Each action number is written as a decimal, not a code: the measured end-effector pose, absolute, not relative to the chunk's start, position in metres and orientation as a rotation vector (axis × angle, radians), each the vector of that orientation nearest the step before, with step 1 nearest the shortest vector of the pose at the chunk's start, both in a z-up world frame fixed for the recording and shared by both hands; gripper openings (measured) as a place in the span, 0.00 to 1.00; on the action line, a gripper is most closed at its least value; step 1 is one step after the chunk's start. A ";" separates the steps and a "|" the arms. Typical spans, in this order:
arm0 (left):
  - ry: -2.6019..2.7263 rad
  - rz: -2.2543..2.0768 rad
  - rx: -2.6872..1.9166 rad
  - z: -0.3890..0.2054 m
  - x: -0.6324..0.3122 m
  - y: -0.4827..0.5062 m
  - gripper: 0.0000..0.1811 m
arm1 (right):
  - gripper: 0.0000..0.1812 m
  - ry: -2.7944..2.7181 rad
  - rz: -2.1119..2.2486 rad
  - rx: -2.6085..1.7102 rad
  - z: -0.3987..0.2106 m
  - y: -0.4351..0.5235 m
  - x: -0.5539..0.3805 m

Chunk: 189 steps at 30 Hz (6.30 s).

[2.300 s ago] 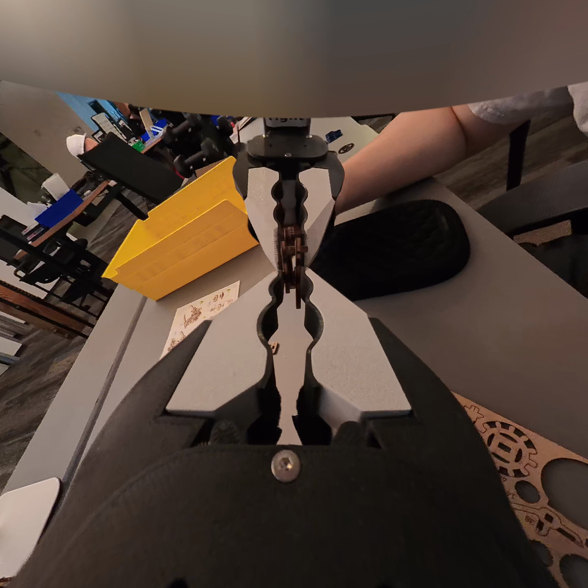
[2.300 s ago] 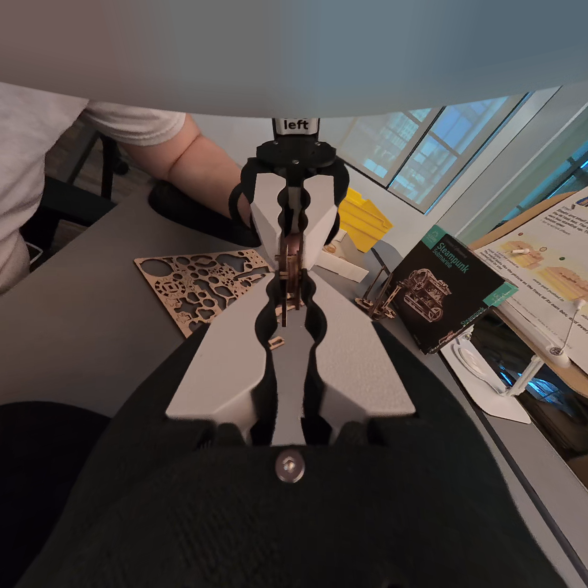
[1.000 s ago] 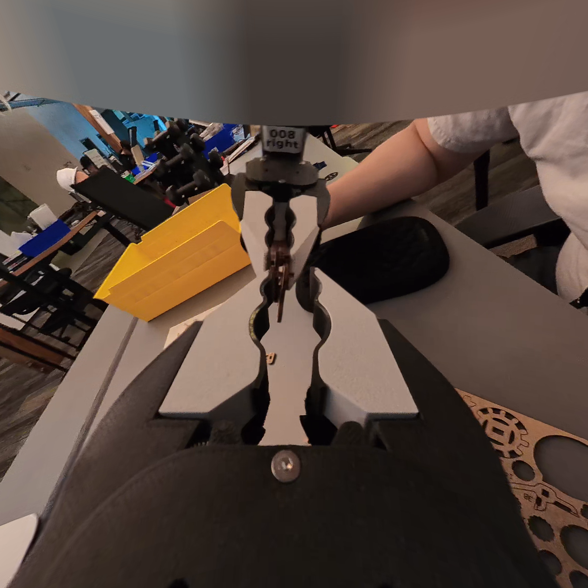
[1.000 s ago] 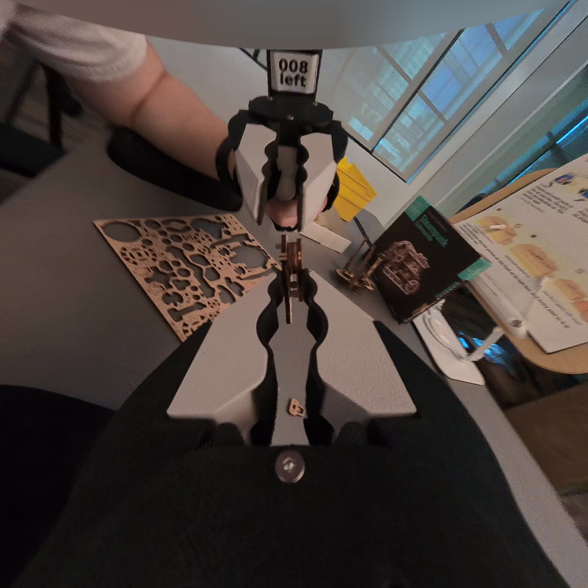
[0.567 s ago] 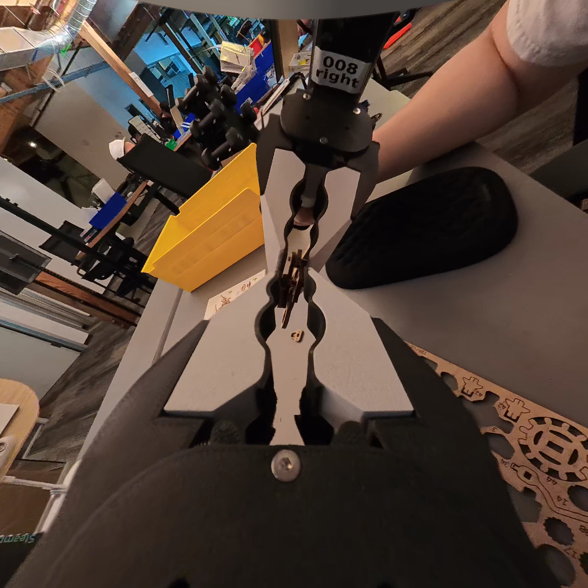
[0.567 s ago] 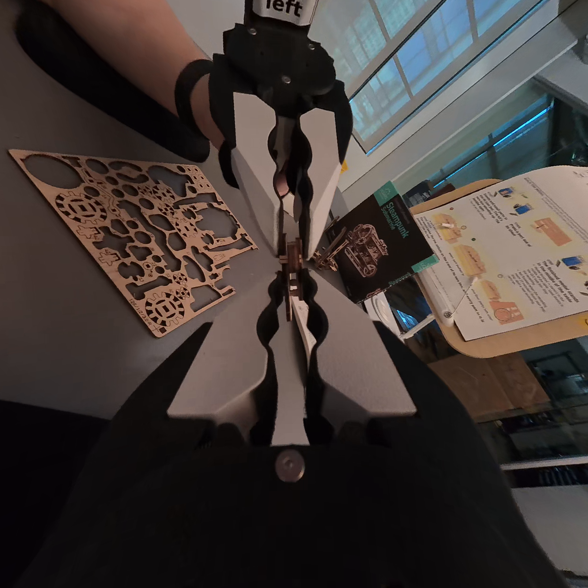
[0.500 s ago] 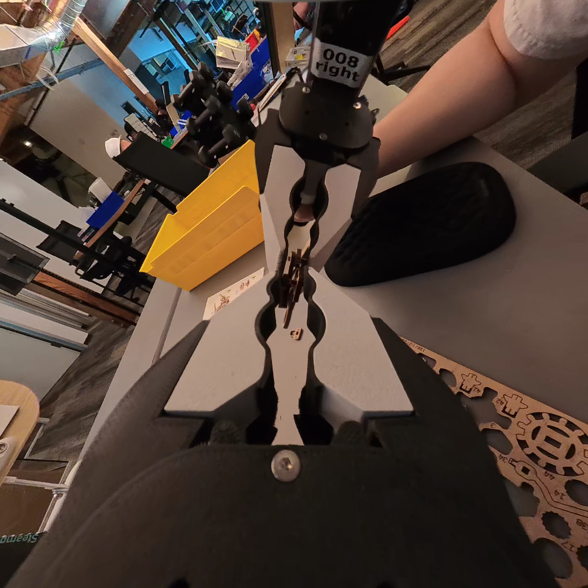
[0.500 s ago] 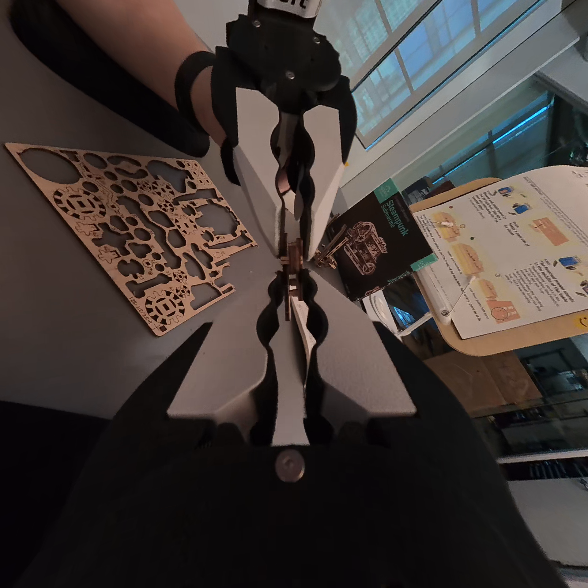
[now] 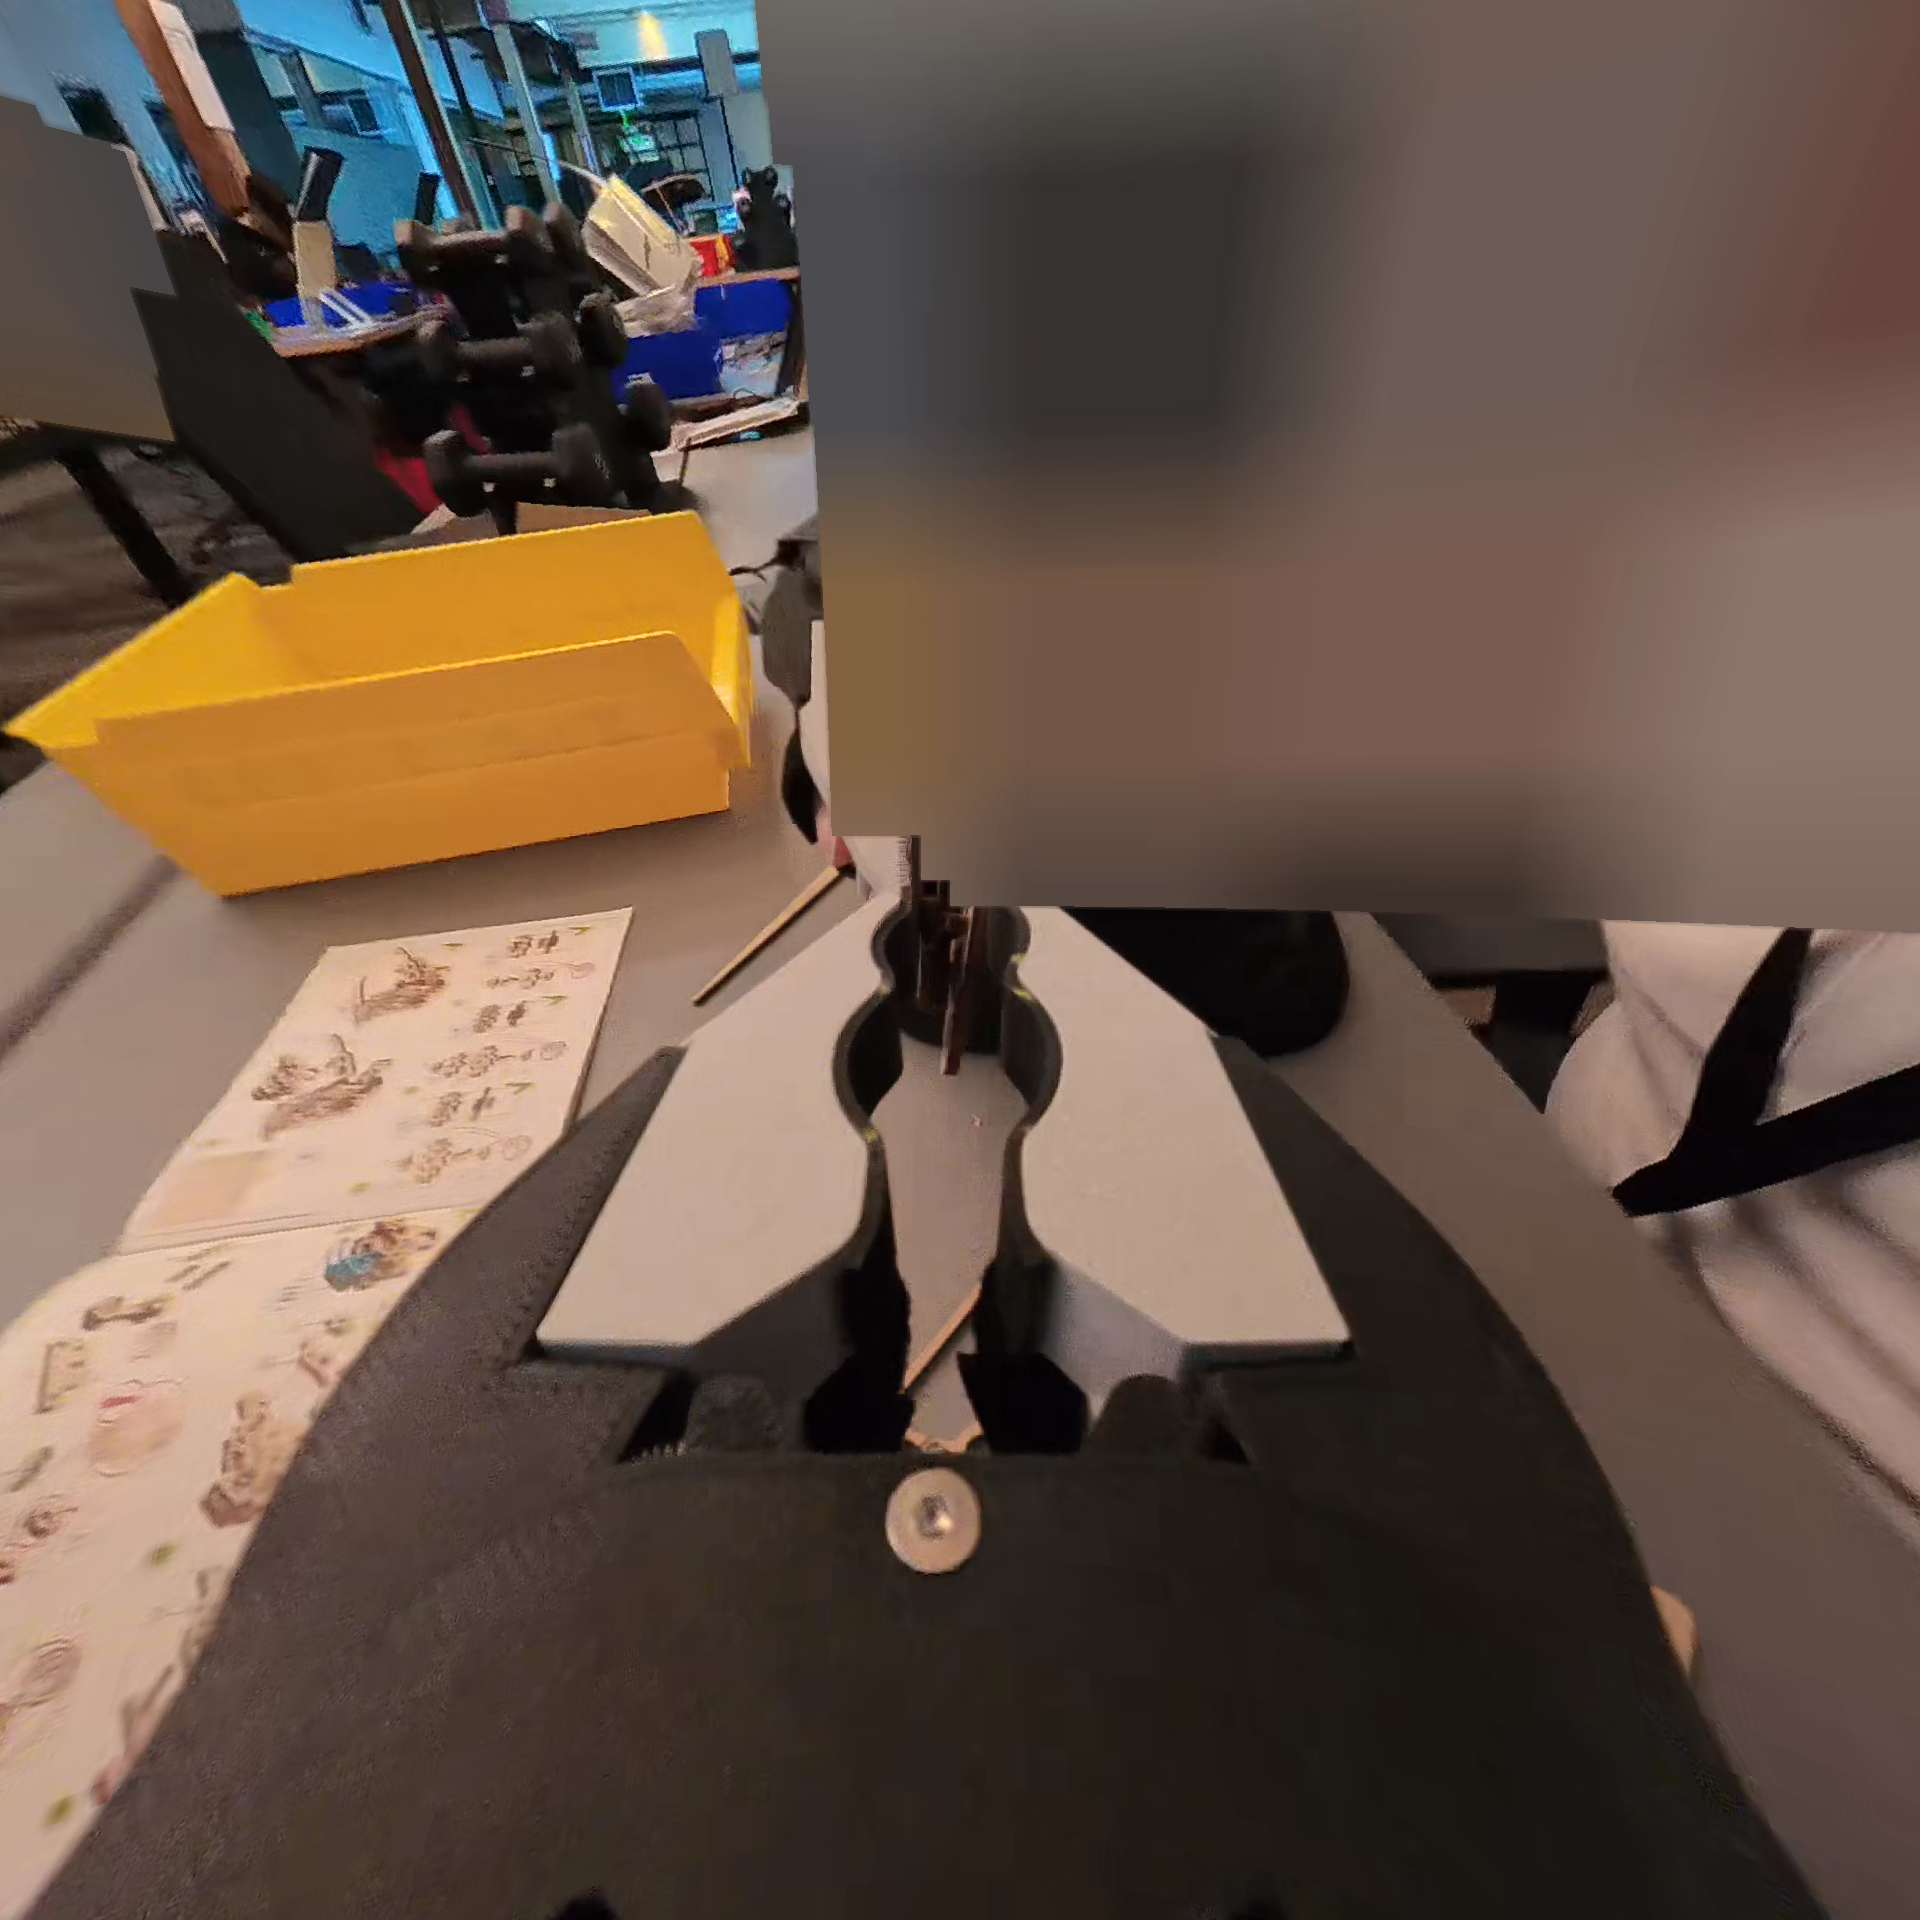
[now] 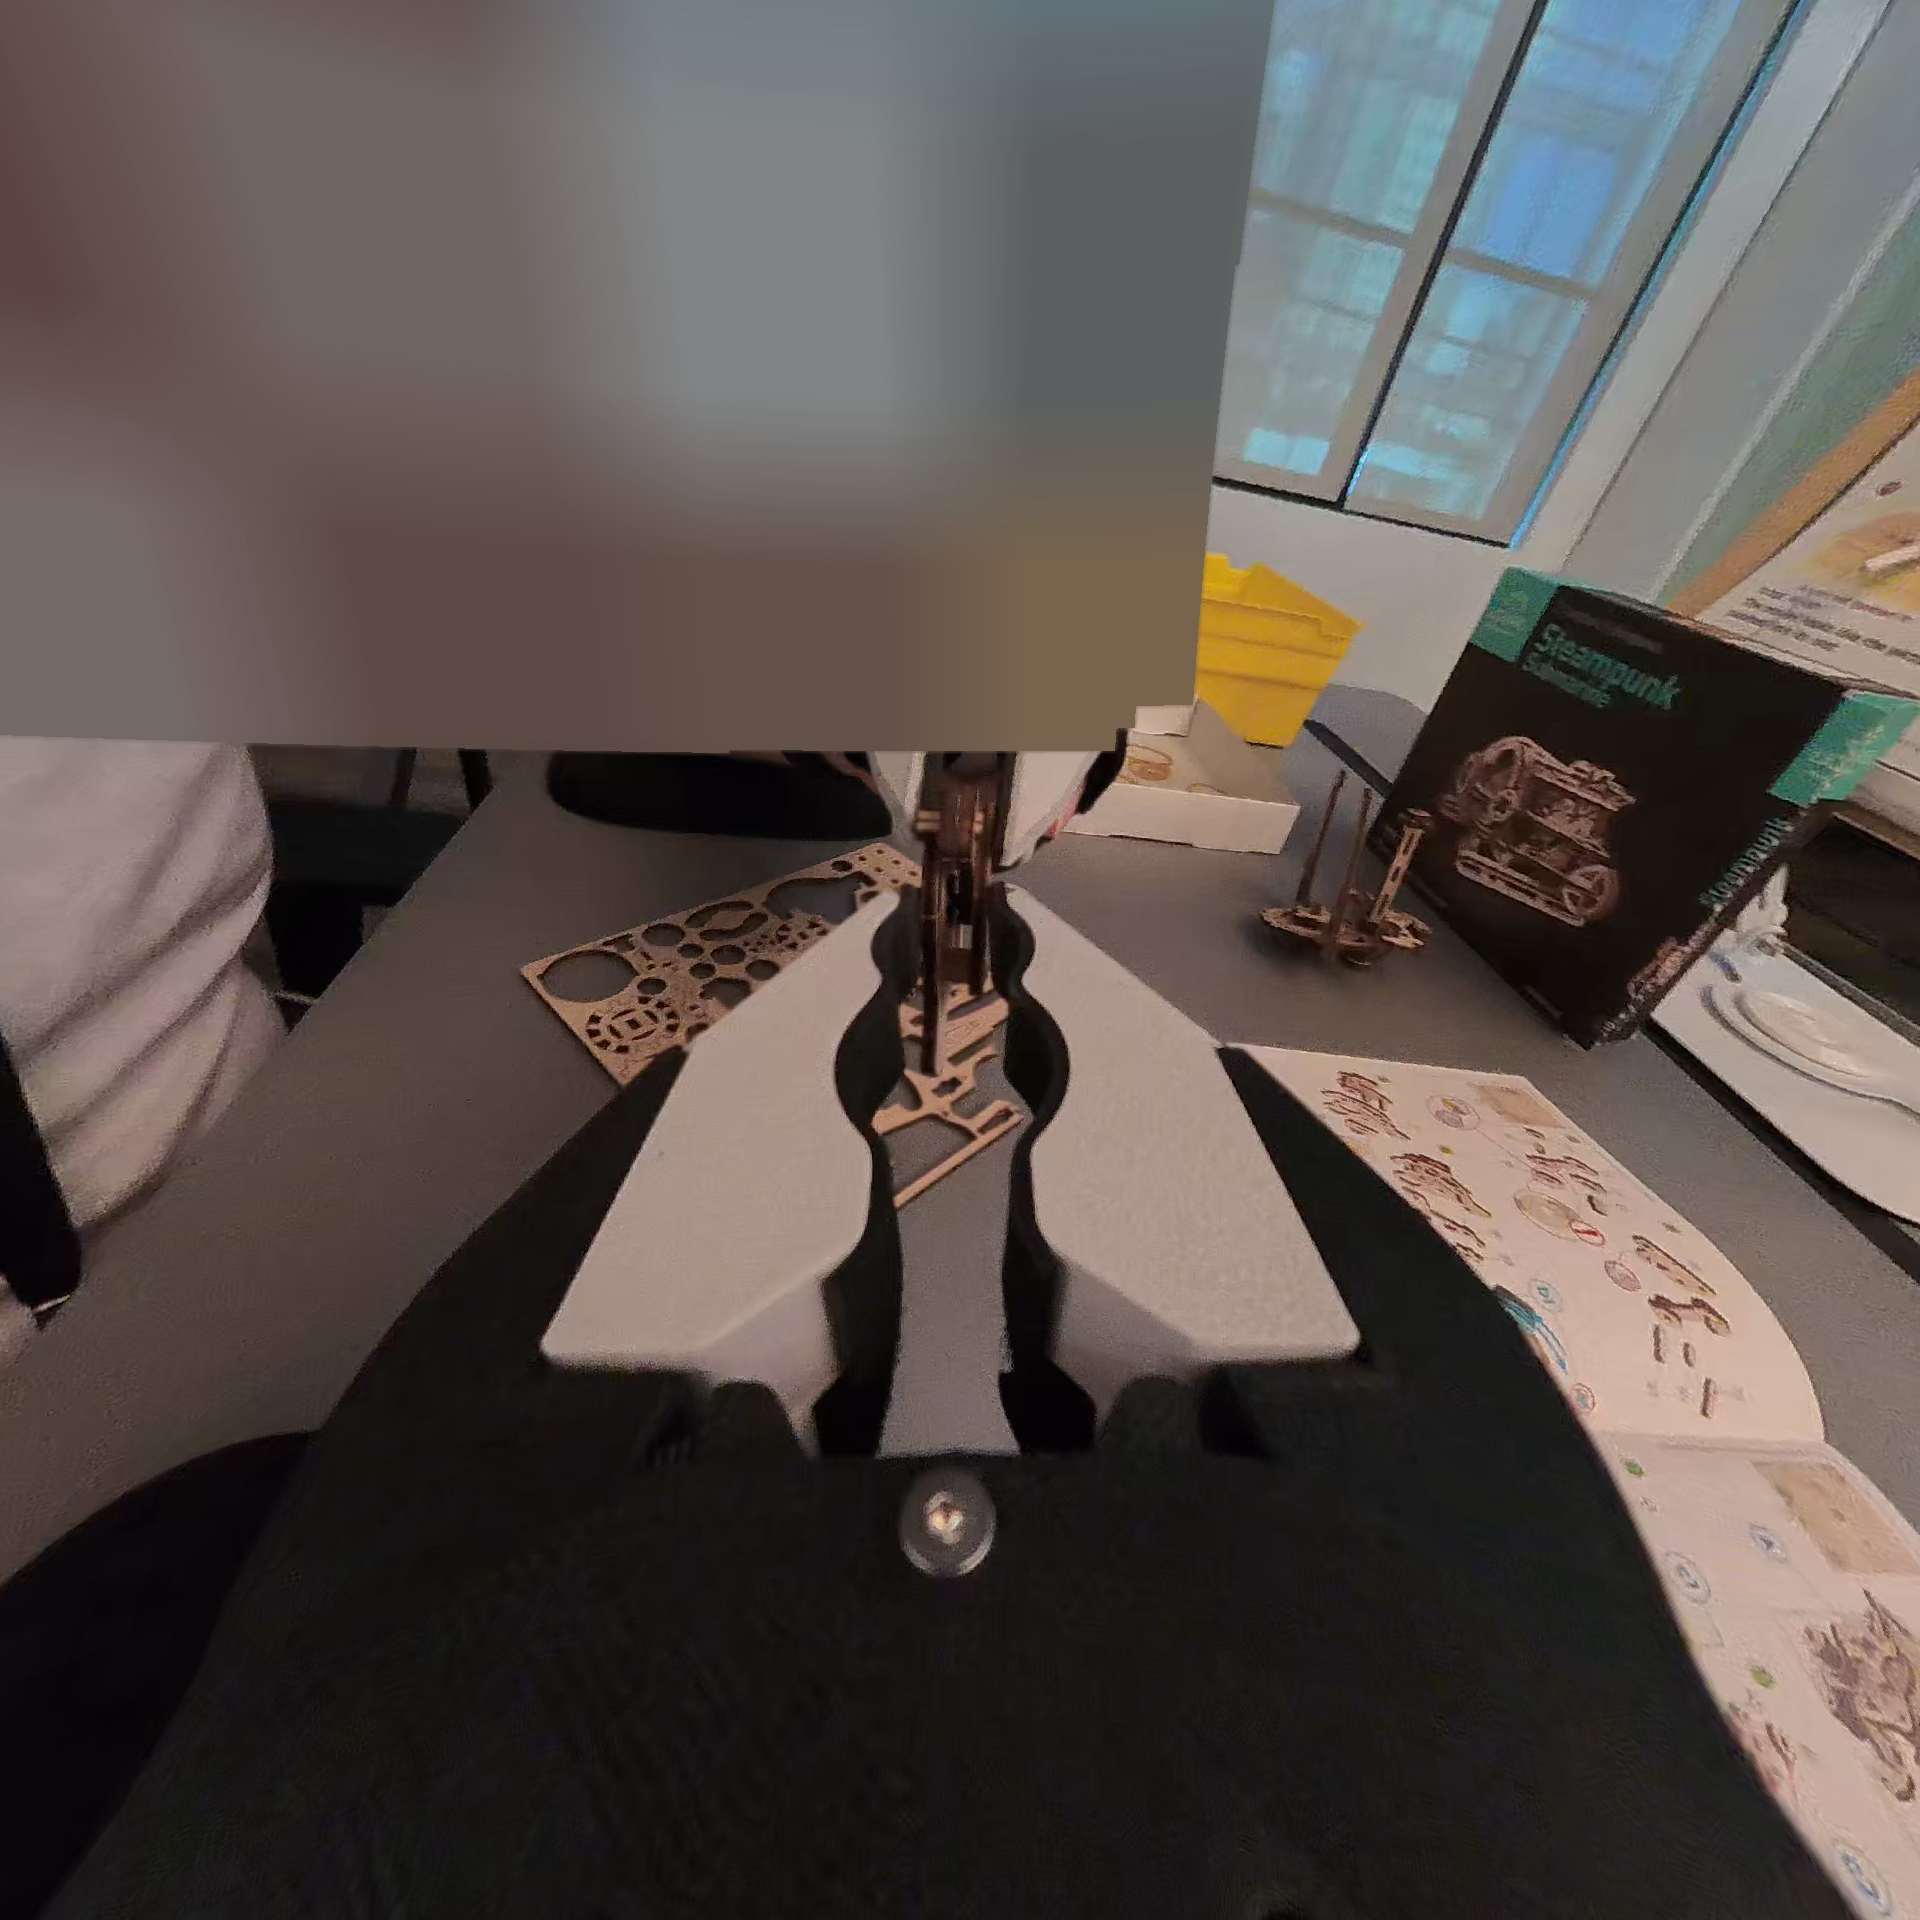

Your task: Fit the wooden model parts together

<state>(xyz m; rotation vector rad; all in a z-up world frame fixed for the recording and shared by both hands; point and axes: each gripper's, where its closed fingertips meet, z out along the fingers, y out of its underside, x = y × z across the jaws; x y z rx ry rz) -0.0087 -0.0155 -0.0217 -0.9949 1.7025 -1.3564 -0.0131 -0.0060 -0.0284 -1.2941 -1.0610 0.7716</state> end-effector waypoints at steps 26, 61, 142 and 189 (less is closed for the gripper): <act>1.673 -0.989 -0.878 -0.027 -0.003 -0.001 0.07 | 0.05 -1.098 0.337 -1.297 -0.030 0.008 -0.004; 1.720 -1.150 -1.097 -0.057 -0.005 0.028 0.22 | 0.00 -1.199 0.313 -1.358 -0.060 0.014 -0.008; 2.039 -0.858 -0.999 -0.093 -0.001 -0.019 0.06 | 0.08 -1.613 -0.084 -1.620 -0.132 0.007 -0.009; 2.005 -0.796 -0.899 -0.082 -0.001 -0.022 0.06 | 0.07 -1.563 -0.402 -1.634 -0.130 0.029 0.012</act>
